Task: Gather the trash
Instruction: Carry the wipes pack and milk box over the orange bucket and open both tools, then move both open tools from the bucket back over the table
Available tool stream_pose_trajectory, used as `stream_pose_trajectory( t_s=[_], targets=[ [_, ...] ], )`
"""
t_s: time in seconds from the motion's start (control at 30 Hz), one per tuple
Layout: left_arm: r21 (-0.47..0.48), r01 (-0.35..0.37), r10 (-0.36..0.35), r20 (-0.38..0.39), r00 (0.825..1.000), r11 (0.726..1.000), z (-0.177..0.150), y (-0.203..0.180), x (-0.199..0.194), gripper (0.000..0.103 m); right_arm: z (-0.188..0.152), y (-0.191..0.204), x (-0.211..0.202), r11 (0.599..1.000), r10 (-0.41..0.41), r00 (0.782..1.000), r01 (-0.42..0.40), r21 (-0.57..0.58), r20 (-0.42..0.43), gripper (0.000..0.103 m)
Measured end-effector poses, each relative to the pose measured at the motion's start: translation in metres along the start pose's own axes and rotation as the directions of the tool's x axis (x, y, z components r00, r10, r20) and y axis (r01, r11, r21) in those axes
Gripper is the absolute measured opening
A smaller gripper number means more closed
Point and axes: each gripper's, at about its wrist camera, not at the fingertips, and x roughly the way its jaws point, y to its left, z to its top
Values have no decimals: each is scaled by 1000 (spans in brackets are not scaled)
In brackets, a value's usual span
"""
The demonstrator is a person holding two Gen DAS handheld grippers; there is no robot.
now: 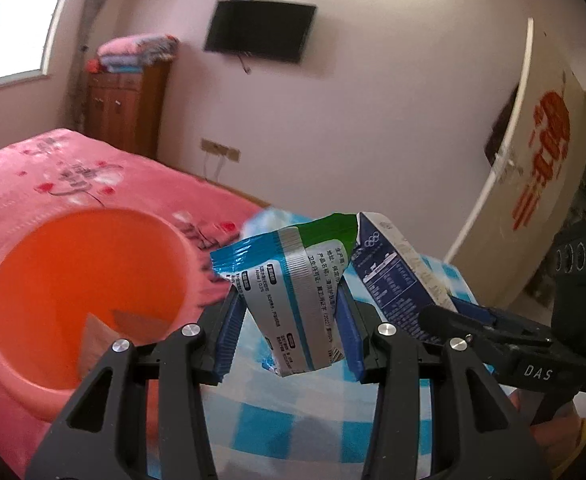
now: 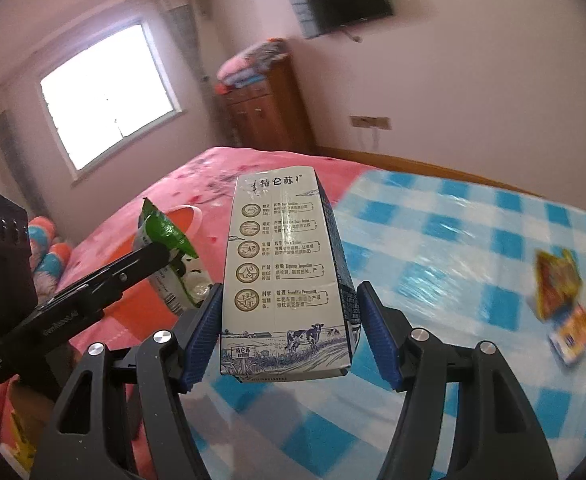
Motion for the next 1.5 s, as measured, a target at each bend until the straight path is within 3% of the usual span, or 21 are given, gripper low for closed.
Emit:
stream_pose_trajectory(
  t_s=[0.33,0.6,0.67,0.7,0.73,0.77,0.9,1.17,1.5],
  targets=[
    [-110,-153,164,93,982,982,22,74,-42,45,45,94,44,977,161,987,-162,-142,-15,66],
    [-161,-238,249,56,967,958,19,113,-30,45,49,138,84,960,192,979,-201,-196,-66,67],
    [-182,-244,255,43,966,953,16,120,-29,51,48,138,91,960,199,977,-211,-183,-78,73],
    [-187,-246,258,42,965,951,15,123,-31,58,48,134,93,961,214,973,-225,-164,-81,82],
    [-190,-254,267,41,963,948,14,126,-30,69,47,128,93,963,223,972,-232,-139,-76,85],
    [-191,-265,277,42,960,945,13,128,-30,72,46,126,92,965,224,972,-232,-123,-70,88],
    [-180,-293,306,51,951,939,14,128,-29,85,44,108,86,975,205,978,-207,-73,-42,90],
    [-134,-333,343,55,938,933,10,114,-30,90,29,83,73,994,94,996,-94,-58,-9,93],
    [-77,-352,355,35,934,933,9,89,-26,95,8,63,58,999,-8,1000,8,-54,-5,94]
  ],
)
